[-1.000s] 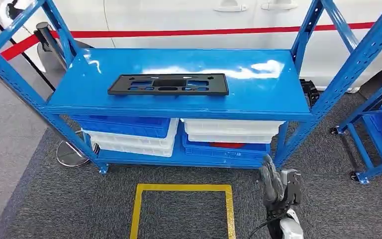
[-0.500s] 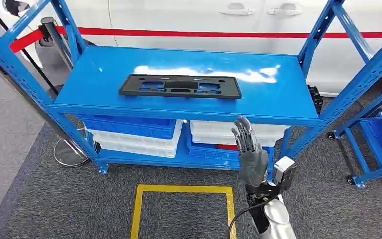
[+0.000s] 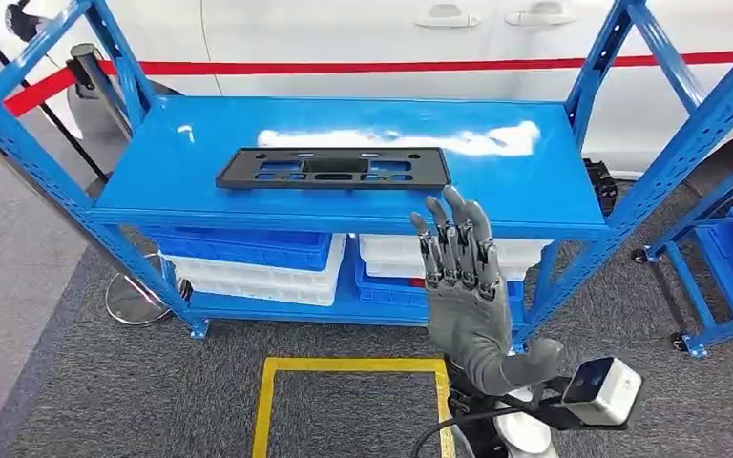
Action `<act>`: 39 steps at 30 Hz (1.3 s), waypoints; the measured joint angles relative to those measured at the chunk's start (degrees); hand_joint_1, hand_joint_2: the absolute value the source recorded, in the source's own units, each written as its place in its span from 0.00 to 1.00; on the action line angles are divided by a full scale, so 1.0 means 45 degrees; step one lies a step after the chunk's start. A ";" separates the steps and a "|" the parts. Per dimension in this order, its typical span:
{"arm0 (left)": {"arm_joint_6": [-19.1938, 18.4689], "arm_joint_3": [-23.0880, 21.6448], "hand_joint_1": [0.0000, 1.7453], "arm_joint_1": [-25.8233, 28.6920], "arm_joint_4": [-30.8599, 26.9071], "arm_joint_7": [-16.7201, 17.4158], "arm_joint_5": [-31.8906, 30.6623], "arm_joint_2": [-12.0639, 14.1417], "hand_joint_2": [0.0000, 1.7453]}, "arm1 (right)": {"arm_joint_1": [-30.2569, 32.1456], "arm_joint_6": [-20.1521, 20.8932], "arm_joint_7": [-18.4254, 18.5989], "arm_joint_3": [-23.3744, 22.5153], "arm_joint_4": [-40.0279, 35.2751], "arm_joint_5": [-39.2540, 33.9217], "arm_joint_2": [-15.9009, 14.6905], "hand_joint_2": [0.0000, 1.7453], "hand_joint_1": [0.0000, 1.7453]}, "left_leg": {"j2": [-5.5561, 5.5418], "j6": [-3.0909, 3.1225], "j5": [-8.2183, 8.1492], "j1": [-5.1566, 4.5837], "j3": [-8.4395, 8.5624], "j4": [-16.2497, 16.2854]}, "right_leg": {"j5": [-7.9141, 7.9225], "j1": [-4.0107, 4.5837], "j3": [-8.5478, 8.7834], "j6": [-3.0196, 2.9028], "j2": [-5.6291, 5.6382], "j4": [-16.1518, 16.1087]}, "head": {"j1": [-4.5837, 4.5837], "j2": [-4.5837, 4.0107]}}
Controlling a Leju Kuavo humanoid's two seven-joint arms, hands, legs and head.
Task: Take the parts from the cabinet and place them on the table.
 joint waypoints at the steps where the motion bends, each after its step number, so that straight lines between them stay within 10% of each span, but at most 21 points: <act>1: 0.0088 -0.0058 0.00 0.0004 0.0019 0.0131 0.0093 0.0000 0.00 | -0.0038 0.0078 0.0000 0.0166 -0.0146 -0.0131 0.0005 0.00 0.00 | 0.0002 -0.0079 0.0153 0.0075 -0.0075 0.0092 | -0.0009 -0.0023 0.0003 0.0013 0.0006 0.0014 | 0.0009 0.0000; 4: 0.0228 -0.0121 0.00 -0.0016 0.0058 0.0320 0.0204 0.0000 0.00 | -0.0105 0.0180 0.0000 0.0558 -0.0447 -0.0315 0.0005 0.00 0.00 | 0.0028 -0.0274 0.1738 0.0263 0.1068 -0.2392 | -0.0136 -0.0190 0.0076 0.0211 0.0047 0.0114 | 0.0000 0.0000; 6: 0.0300 -0.0140 0.00 -0.0072 0.0068 0.0432 0.0243 -0.0029 0.00 | -0.0134 0.0180 -0.0004 0.0689 -0.0572 -0.0315 0.0005 0.00 0.00 | 0.0017 -0.0247 0.1697 0.0158 0.1528 -0.3423 | -0.0205 -0.0131 0.0035 0.0405 0.0056 0.0220 | -0.0039 0.0000; 11: 0.0345 -0.0204 0.00 -0.0062 0.0092 0.0602 0.0267 -0.0034 0.00 | -0.0250 0.0262 -0.0101 0.1155 -0.0621 -0.0407 0.0005 0.00 0.00 | 0.0000 0.0390 0.1803 0.0165 0.1493 -0.3472 | -0.0344 -0.0187 0.0007 0.0736 0.0044 0.0314 | 0.0000 0.0000; 14: 0.0345 -0.0218 0.00 -0.0086 0.0102 0.0607 0.0267 -0.0034 0.00 | -0.0296 0.0301 -0.0223 0.1365 -0.0597 -0.0461 -0.0029 0.00 0.00 | 0.0012 0.0612 0.1778 0.0064 0.1480 -0.3480 | -0.1691 -0.0133 -0.1254 0.0691 0.0052 0.2912 | 0.0000 -0.0005; 16: 0.0340 -0.0223 0.00 -0.0066 0.0102 0.0612 0.0277 -0.0034 0.00 | -0.0295 0.0267 -0.0228 0.1462 -0.0534 -0.0558 -0.0092 0.00 0.00 | 0.0004 0.0674 0.1747 -0.0039 0.1499 -0.3477 | -0.1826 -0.0074 -0.1859 0.0645 0.0050 0.4004 | 0.0000 0.0000; 20: 0.0335 -0.0223 0.00 -0.0070 0.0102 0.0612 0.0320 -0.0034 0.00 | -0.0362 0.0131 -0.0218 0.1675 -0.0466 -0.0641 -0.0151 0.00 0.00 | -0.0058 0.0693 0.1663 -0.0201 0.1677 -0.3477 | 0.0075 0.0135 -0.0321 0.0185 0.0054 0.0713 | 0.0000 0.0000; 26: 0.0335 -0.0223 0.00 -0.0094 0.0107 0.0646 0.0379 -0.0083 0.00 | -0.0493 0.0121 -0.0170 0.1797 -0.0398 -0.0723 -0.0155 0.00 0.00 | -0.0026 0.0332 0.1466 -0.0206 0.1614 -0.3327 | -0.0014 0.0077 -0.0015 0.0045 0.0018 -0.0005 | -0.0005 0.0000; 31: 0.0330 -0.0223 0.00 -0.0043 0.0107 0.0641 0.0384 -0.0083 0.00 | -0.0532 0.0121 -0.0170 0.1913 -0.0315 -0.0752 -0.0160 0.00 0.00 | 0.0000 -0.0005 -0.0037 0.0021 -0.0328 0.0432 | -0.0122 0.0039 0.0098 -0.0055 -0.0002 -0.0023 | -0.0044 0.0000; 33: 0.0330 -0.0223 0.00 -0.0045 0.0107 0.0650 0.0393 -0.0083 0.00 | -0.0526 0.0121 -0.0150 0.1933 -0.0281 -0.0767 -0.0160 0.00 0.00 | 0.0004 -0.0103 0.0871 0.0127 -0.0033 -0.0510 | -0.0242 -0.0005 0.0205 0.0020 0.0035 0.0001 | -0.0044 0.0000; 35: 0.0335 -0.0223 0.00 -0.0044 0.0126 0.0689 0.0422 -0.0083 0.00 | -0.0533 0.0121 -0.0140 0.1942 -0.0281 -0.0801 -0.0160 0.00 0.00 | 0.0047 -0.0126 0.2116 0.0185 0.1046 -0.2830 | -0.0439 -0.0078 0.0400 0.0168 0.0035 0.0067 | -0.0044 0.0000; 39: 0.0354 -0.0223 0.00 -0.0059 0.0126 0.0777 0.0466 -0.0107 0.00 | -0.0537 0.0160 0.0035 0.1957 -0.0286 -0.0830 -0.0165 0.00 0.00 | 0.0028 0.0281 0.1701 0.0074 0.1334 -0.3420 | -0.0478 0.0019 0.0513 0.0548 0.0046 0.0097 | -0.0049 0.0000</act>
